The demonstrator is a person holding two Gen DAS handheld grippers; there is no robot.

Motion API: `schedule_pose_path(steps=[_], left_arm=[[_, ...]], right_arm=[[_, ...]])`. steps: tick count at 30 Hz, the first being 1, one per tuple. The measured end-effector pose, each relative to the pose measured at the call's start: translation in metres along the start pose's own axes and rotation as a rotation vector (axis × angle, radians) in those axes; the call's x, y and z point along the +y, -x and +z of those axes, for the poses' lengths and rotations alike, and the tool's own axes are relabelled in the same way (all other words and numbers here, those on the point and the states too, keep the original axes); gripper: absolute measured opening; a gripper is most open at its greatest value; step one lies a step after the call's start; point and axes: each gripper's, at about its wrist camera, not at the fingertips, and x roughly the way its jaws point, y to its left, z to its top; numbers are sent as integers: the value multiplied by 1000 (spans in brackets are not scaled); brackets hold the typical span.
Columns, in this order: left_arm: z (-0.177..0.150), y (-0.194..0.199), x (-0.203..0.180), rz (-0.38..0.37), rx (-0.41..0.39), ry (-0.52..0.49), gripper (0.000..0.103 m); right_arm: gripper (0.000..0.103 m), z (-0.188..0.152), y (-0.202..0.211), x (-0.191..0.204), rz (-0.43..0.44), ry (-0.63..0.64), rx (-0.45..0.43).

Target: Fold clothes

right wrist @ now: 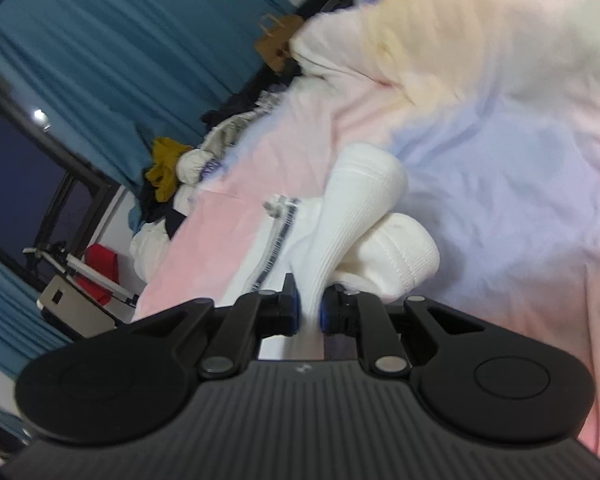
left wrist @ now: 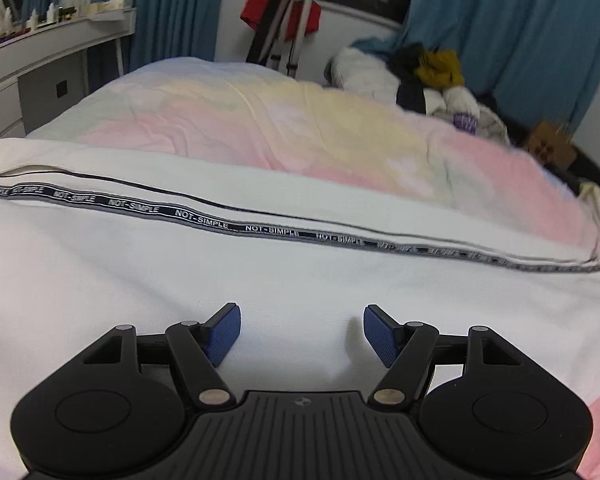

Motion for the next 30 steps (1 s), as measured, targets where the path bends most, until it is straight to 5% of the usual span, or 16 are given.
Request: schedule_pose_path(steps=[8,12,30], left_arm=[[4,18,4,78,-54,8,70],[2,6,3,101,-5,-5,70],[-2,-1,-8,91,71,-64,72]], right_arm=[[14,2,13,37,89,136,-96],[14,6,20,38,113,126,-112],[14,0,21,32,79,100,-97]])
